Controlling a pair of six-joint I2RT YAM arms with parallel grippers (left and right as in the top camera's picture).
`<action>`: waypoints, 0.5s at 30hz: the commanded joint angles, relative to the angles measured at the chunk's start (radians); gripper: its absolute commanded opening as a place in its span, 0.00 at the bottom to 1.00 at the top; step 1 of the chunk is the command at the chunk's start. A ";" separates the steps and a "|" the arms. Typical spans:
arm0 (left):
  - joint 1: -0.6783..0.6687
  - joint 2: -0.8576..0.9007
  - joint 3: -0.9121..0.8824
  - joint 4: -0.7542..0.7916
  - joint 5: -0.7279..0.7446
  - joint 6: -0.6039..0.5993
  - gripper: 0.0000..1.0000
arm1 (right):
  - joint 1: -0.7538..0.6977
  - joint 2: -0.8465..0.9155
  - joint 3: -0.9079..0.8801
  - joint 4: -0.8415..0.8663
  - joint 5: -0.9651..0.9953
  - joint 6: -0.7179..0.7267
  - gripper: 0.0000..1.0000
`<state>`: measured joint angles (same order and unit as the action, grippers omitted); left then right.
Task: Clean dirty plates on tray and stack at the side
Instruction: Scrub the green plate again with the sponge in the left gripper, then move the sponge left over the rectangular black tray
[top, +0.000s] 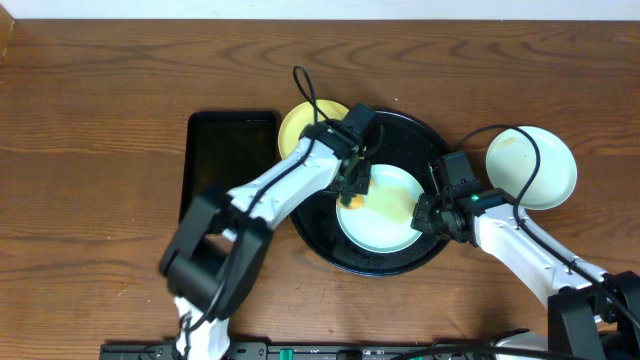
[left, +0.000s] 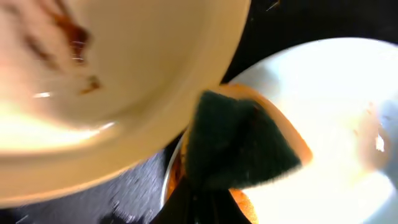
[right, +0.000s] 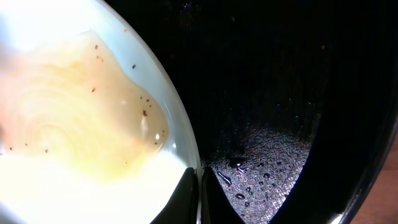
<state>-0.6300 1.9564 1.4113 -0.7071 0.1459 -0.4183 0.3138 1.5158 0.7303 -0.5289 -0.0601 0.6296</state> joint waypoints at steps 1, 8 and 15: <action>0.022 -0.117 0.001 0.000 -0.051 0.025 0.08 | 0.001 0.008 -0.009 -0.008 0.085 -0.018 0.07; 0.090 -0.214 0.001 -0.022 -0.102 0.025 0.08 | 0.001 0.008 -0.009 0.016 0.085 -0.018 0.11; 0.212 -0.213 0.001 -0.100 -0.140 0.025 0.08 | 0.002 0.008 -0.009 0.036 0.067 -0.018 0.14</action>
<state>-0.4633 1.7432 1.4113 -0.7959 0.0441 -0.4103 0.3134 1.5158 0.7296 -0.4995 -0.0090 0.6193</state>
